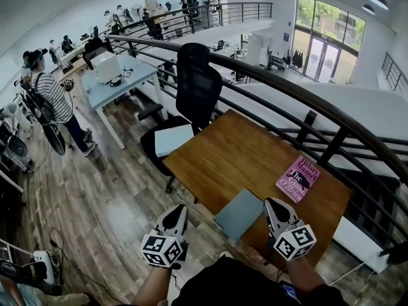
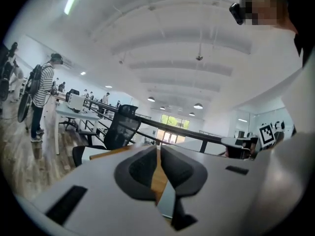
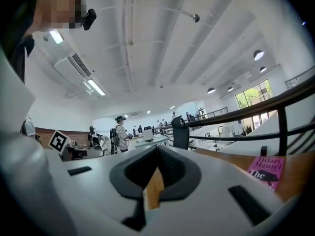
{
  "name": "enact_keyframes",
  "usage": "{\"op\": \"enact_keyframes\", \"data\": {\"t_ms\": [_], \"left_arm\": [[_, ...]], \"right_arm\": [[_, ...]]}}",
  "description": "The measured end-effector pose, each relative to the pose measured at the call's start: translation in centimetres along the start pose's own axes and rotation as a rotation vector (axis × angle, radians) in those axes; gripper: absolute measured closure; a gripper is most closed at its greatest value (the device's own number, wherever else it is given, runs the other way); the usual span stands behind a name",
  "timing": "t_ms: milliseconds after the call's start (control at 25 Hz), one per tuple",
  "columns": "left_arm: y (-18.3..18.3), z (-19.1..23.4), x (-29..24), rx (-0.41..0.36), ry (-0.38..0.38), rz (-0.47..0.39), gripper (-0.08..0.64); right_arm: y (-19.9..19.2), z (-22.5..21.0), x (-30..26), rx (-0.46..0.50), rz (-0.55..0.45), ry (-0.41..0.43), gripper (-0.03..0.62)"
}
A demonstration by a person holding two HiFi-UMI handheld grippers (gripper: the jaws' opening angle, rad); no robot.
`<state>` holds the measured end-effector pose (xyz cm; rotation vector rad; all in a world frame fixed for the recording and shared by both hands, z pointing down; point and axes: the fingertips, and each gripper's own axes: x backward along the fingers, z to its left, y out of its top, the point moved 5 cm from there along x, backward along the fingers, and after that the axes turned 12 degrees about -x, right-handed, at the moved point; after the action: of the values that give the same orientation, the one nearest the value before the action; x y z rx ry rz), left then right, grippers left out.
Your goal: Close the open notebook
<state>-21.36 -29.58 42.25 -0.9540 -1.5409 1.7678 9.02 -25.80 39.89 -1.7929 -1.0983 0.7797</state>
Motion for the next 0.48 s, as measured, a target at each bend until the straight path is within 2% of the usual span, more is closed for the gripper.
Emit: {"op": "enact_keyframes", "data": {"t_ms": [200,480], "left_arm": [[1.5,1.1,1.1,-0.032,0.042,-0.083,0.528],[1.8,0.7,3.3,-0.005,0.076,-0.128,0.548]], "right_arm": [[-0.4,1.3,-1.9,-0.005,0.027,0.068,0.597],[-0.7,2.3,-1.6,0.004,0.041,0.103,0.597]]}}
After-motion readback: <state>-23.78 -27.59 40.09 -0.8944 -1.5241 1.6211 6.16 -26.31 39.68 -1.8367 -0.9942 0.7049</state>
